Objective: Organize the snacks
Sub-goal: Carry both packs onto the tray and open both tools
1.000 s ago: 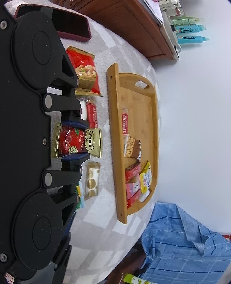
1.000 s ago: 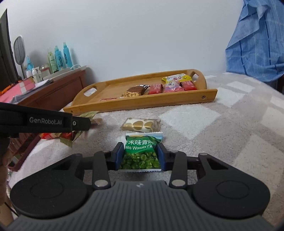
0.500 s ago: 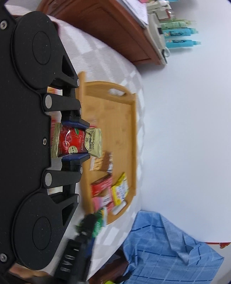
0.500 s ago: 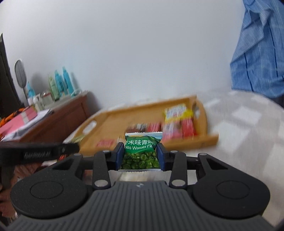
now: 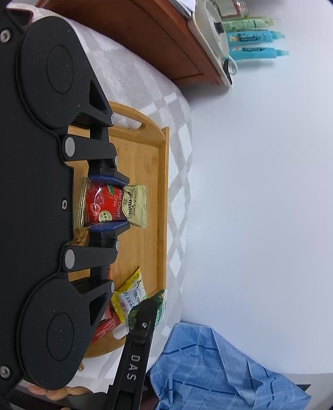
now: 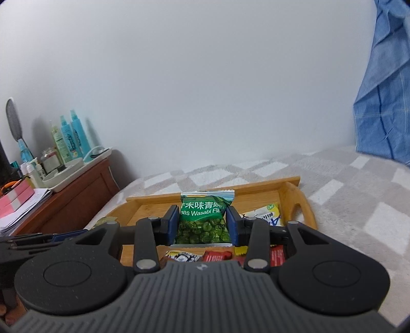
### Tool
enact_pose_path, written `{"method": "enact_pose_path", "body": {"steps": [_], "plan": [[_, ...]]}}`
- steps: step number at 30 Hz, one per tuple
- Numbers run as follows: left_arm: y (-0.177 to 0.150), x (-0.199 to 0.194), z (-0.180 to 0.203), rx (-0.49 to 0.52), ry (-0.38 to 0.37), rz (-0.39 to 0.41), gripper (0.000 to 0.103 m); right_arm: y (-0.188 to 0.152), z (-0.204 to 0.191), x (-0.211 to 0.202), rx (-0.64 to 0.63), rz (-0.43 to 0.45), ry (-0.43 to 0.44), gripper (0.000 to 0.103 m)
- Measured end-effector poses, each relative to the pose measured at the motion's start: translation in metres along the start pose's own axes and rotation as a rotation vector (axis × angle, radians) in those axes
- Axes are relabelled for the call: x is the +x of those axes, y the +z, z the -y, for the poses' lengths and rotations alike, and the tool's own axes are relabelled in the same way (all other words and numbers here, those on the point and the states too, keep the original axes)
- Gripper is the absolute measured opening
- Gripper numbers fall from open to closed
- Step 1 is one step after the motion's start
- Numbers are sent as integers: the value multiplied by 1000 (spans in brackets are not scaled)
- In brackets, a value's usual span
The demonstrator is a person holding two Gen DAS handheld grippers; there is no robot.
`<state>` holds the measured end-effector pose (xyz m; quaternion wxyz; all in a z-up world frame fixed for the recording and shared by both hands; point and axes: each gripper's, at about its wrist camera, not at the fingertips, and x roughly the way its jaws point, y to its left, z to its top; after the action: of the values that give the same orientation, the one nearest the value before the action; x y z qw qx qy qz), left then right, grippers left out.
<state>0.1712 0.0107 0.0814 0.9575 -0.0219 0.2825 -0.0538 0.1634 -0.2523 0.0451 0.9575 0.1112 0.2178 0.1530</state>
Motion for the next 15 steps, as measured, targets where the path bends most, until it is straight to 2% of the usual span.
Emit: {"method": "enact_pose_path", "body": {"steps": [6,15], "plan": [[-6,35,1,-9,6,-37,28,1,7,34,-29,-49,-34,44],[-17,58,4,12,35,-61,29,-12,6,58,-54,-84,-30,44]]}}
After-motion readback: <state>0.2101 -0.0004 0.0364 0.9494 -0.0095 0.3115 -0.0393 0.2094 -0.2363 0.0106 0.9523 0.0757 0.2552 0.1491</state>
